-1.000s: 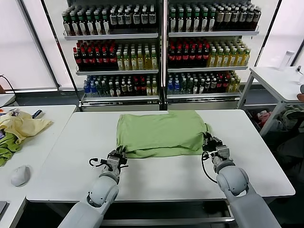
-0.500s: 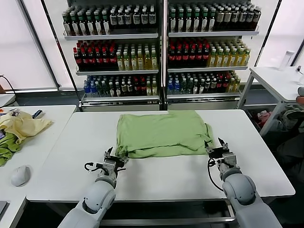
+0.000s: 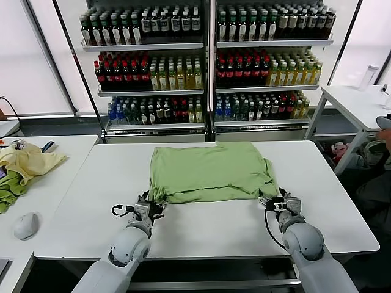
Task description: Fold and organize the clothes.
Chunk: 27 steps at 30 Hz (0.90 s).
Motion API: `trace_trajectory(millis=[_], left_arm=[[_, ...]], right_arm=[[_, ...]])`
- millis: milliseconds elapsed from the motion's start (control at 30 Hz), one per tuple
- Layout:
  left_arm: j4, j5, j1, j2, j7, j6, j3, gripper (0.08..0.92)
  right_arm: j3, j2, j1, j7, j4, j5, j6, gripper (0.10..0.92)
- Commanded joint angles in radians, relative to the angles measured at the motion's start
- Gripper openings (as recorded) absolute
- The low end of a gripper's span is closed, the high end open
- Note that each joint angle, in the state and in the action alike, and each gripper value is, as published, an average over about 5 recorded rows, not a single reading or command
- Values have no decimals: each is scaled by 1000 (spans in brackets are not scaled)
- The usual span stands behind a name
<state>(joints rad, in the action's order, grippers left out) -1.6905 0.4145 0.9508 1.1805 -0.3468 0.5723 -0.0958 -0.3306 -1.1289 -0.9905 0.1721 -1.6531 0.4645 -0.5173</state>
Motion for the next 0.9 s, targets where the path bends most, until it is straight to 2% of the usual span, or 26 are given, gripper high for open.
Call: trace_trajectory(millis=[33, 300, 433, 533, 700, 900], left_arm=[[33, 51, -18, 1, -6, 11, 6, 481], [30, 74, -18, -11, -9, 11, 12, 247], [18, 83, -13, -16, -8, 11, 12, 146], [5, 85, -4, -21, -7, 11, 10, 116], [-40, 84, 33, -36, -5, 10, 1, 114], [-159, 72, 142, -64, -8, 11, -30, 114]], right_arm=[[8, -7, 18, 9, 31, 43, -24, 509], [7, -1, 12, -3, 26, 43, -12, 276], [4, 2, 2, -10, 18, 42, -7, 185], [1, 6, -14, -15, 3, 37, -4, 156], [-16, 24, -74, -22, -56, 29, -2, 148], [-58, 49, -197, -31, -172, -18, 9, 148]])
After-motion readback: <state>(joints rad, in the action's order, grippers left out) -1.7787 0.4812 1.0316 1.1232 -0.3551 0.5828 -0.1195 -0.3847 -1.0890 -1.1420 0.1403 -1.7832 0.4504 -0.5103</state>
